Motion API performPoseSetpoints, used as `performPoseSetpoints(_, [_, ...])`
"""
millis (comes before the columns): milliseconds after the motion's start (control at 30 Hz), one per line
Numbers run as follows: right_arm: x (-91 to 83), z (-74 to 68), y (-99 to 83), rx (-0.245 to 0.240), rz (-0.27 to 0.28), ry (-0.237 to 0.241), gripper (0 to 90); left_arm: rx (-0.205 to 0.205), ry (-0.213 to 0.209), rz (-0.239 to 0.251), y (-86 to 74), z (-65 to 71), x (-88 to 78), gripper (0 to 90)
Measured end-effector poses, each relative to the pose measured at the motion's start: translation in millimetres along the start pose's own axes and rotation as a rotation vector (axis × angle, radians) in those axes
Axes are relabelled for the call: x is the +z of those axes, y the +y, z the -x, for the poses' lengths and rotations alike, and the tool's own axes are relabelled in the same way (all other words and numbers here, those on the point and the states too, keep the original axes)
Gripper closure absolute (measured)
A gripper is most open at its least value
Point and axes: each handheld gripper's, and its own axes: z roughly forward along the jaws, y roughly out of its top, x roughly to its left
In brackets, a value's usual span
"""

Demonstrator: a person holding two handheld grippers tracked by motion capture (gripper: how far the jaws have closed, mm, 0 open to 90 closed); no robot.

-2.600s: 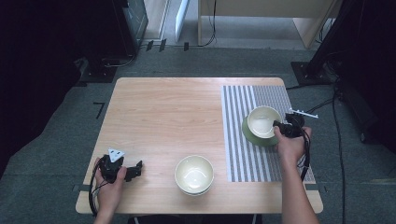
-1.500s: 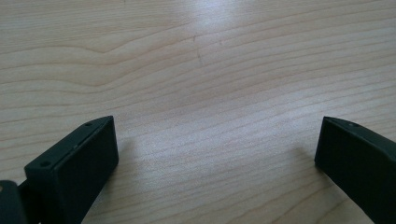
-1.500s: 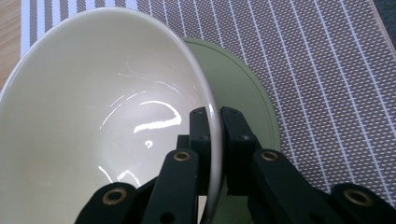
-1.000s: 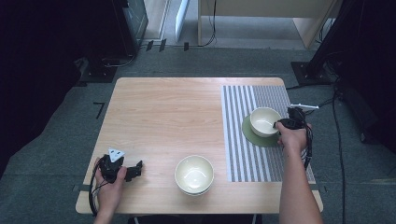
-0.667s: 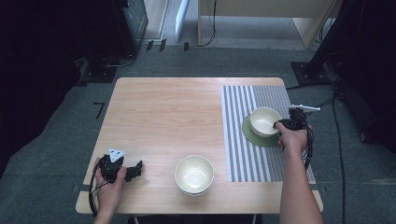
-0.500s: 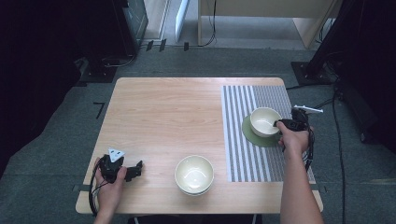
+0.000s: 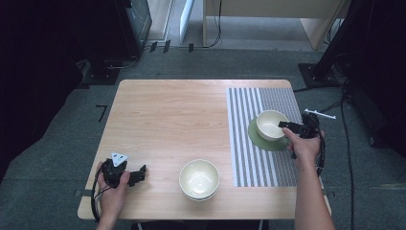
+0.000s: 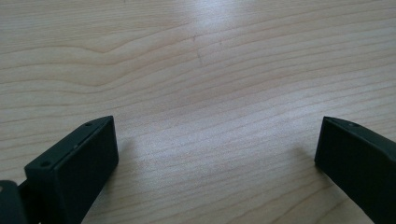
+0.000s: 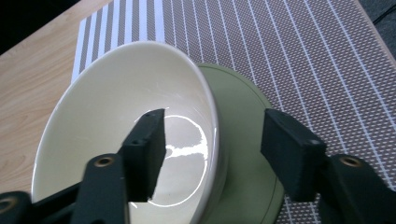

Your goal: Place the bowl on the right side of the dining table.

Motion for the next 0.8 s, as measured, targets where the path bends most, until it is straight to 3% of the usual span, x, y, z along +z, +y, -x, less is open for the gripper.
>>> performPoseSetpoints(67, [-1.5, -0.2, -0.9, -0.01, 0.003, -0.006, 37.6, 0.0, 0.0, 0.0, 0.0, 0.0, 0.0, 0.0])
performPoseSetpoints(100, [-2.8, -0.2, -1.5, -0.012, 0.002, 0.006, 32.2, 0.0, 0.0, 0.0, 0.0, 0.0, 0.0, 0.0])
performPoseSetpoints(167, [-5.3, -0.6, -3.7, -0.037, 0.007, 0.038, 30.8, 0.0, 0.0, 0.0, 0.0, 0.0, 0.0, 0.0])
performPoseSetpoints(267, [-7.3, -3.2, -6.9, -0.072, 0.002, 0.017, 26.3, 0.0, 0.0, 0.0, 0.0, 0.0, 0.0, 0.0])
performPoseSetpoints(367, [-10.9, -6.2, -10.6, -0.108, 0.033, 0.037, 16.4, 0.0, 0.0, 0.0, 0.0, 0.0, 0.0, 0.0])
performPoseSetpoints(800, [-23.8, -14.1, -22.2, -0.191, 0.129, 0.03, 0.2, 0.0, 0.0, 0.0, 0.0, 0.0, 0.0, 0.0])
